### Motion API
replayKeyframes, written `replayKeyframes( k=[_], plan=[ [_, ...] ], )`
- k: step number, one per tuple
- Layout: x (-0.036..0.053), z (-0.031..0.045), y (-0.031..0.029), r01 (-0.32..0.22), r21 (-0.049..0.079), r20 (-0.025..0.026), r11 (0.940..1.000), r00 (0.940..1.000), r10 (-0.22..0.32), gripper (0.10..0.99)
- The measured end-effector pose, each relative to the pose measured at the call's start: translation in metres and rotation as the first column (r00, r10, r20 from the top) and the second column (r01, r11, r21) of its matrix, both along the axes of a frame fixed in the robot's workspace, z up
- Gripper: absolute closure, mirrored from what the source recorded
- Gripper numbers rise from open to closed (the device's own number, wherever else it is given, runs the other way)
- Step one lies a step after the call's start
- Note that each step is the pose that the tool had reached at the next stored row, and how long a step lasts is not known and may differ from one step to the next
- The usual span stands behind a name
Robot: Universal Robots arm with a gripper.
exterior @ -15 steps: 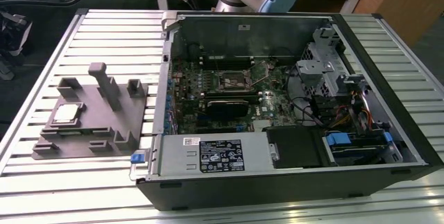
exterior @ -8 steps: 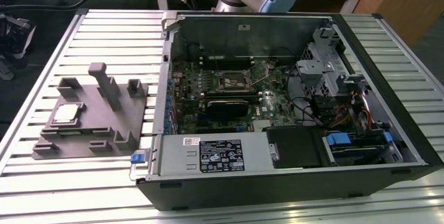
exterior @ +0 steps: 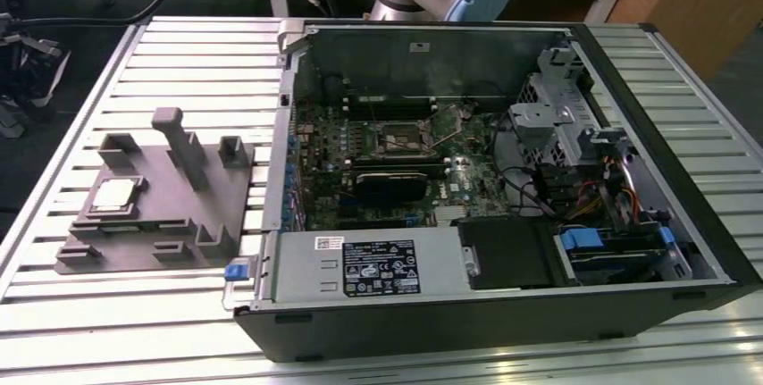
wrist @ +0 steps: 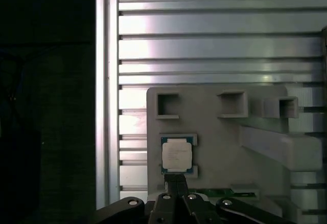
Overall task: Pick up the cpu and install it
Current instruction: 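Pick up the cpu and move it towards the insertion slot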
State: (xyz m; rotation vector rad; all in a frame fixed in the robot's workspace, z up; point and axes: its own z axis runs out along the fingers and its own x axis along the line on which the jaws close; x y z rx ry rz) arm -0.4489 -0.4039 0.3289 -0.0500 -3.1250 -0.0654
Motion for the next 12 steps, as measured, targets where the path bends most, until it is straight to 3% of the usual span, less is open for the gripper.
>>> replayKeyframes(
  k=[8, 10, 12],
  plan=[
    [0.0002, -0.0066, 0.0000, 0.000, 0.000, 0.0000, 1.0000, 1.0000, 0.000, 0.973],
    [0.0002, -0.0078, 0.0000, 0.000, 0.000, 0.0001, 1.0000, 1.0000, 0.000, 0.922],
    [0.0002, -0.0092, 0.0000, 0.000, 0.000, 0.0001, 1.0000, 1.0000, 0.000, 0.796]
  ],
)
